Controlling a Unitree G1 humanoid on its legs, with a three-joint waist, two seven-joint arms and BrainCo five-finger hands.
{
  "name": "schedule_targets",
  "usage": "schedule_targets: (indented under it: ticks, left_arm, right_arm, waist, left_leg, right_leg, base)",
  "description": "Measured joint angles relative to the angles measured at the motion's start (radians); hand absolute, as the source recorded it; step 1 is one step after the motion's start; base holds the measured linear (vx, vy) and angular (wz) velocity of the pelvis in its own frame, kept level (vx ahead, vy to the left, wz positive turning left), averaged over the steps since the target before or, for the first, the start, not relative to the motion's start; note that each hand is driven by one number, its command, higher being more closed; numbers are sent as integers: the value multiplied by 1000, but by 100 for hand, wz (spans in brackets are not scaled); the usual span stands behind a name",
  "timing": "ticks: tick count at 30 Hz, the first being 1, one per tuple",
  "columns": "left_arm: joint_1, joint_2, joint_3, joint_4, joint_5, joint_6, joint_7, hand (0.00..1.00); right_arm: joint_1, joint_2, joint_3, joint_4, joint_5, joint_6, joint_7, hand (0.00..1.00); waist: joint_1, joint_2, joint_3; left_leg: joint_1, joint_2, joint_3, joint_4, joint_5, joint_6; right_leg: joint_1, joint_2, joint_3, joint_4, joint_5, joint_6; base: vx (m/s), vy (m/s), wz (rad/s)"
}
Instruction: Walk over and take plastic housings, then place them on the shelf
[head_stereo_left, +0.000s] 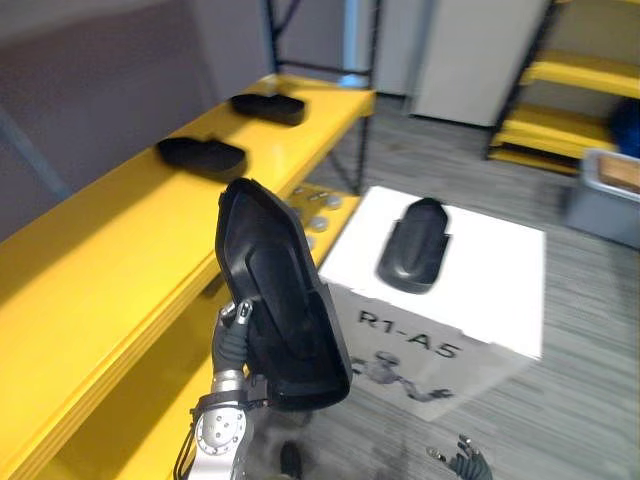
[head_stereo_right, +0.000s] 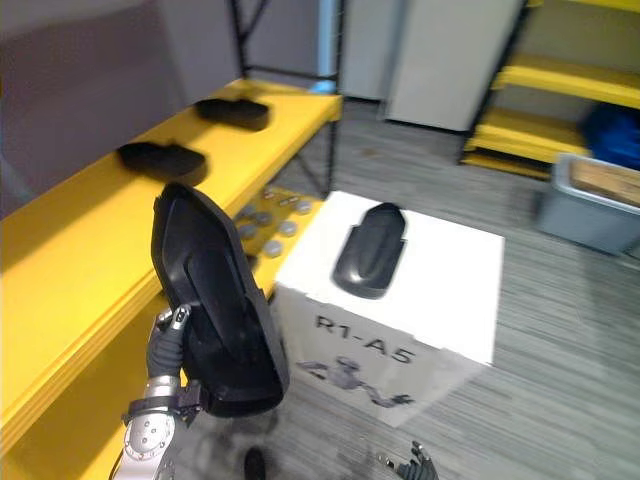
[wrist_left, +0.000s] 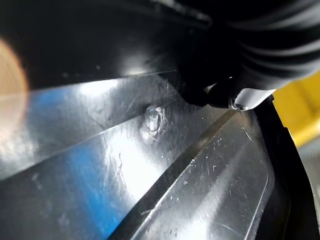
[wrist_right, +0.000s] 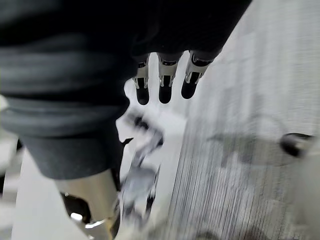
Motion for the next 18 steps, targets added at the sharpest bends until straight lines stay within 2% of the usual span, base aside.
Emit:
schedule_targets:
  ticks: [3,5,6,8,9,10,11,12,13,15,16,18]
  left_arm:
    - [-7,6,-18,-22,-2,-3,7,100]
    - [-22,4,-34,-25,-2,-6,5,100]
    - [-25,4,-36,-26,-2,-6,5,100]
    - [-36,2,-42,-27,-2,-6,3,100]
    - [-48,3,-50,-27,-2,-6,2,100]
    - [-60,1,-67,-27,-2,-6,1,100]
    - [-69,3,-75,-26,-1,-6,1,100]
    - [-87,7,-85,-21,0,-6,2,100]
    - [-102,6,-94,-12,0,-7,5,100]
    - [-116,5,-96,2,1,-11,7,100]
    - [-130,5,-96,20,1,-12,8,100]
    - [-143,5,-100,48,1,-12,13,100]
  right_arm:
    - [-51,-6,-1,-3,0,0,-13,0]
    - [-78,0,-5,-1,-2,0,-18,0]
    - [-82,3,-5,0,-4,0,-18,0]
    - [-97,9,-2,2,-24,7,-18,0]
    - [-96,9,1,1,-29,11,-18,0]
    - [-89,9,2,3,-43,16,-18,0]
    - [-88,11,3,6,-45,18,-17,0]
    - [-84,15,4,6,-46,21,-17,0]
    - [-76,15,4,6,-46,22,-17,0]
    - [-50,16,5,5,-46,22,-17,0]
    - [-41,17,6,4,-46,22,-17,0]
    - [-10,17,24,4,-45,24,-17,0]
  waist:
    - [25,-3,2]
    - [24,-11,7]
    - [25,-13,9]
    - [26,-15,10]
    - [24,-16,13]
    - [22,-9,13]
    - [18,-7,20]
    - [10,2,34]
    - [-6,14,41]
    - [-25,14,42]
    - [-31,12,41]
    - [-40,12,41]
  left_leg:
    - [-11,-32,15,-9,-13,-19]
    - [-13,-97,-46,-22,-4,-29]
    - [-11,-112,-56,-22,-7,-25]
    - [1,-158,-94,-13,-30,-4]
    - [7,-168,-113,-8,-43,1]
    - [29,-172,-143,-11,-66,-6]
    - [43,-169,-159,-12,-75,-16]
    - [66,-163,-189,-16,-80,-22]
    - [88,-157,-223,-29,-81,-24]
    - [111,-164,-259,-40,-87,-32]
    - [119,-170,-283,-40,-92,-39]
    - [131,-185,-327,-35,-96,-47]
  right_leg:
    - [10,-44,-80,41,0,1]
    - [47,-79,-136,41,6,8]
    - [58,-90,-149,46,12,19]
    - [54,-158,-148,154,26,22]
    - [36,-190,-125,235,41,-1]
    - [-19,-226,-25,381,89,-76]
    - [-55,-222,63,438,64,-67]
    - [-103,-181,191,490,-8,-44]
    - [-167,-114,318,503,-84,-33]
    - [-250,-48,441,454,-130,-15]
    - [-296,-5,517,396,-132,-11]
    - [-342,49,637,308,-130,-8]
  base:
    - [189,136,97]
    - [186,130,96]
    - [156,132,80]
    - [165,156,65]
    - [136,139,62]
    - [108,109,50]
    - [128,117,52]
    - [120,81,65]
    - [111,61,68]
    - [116,24,68]
    - [111,-7,73]
    - [86,-47,74]
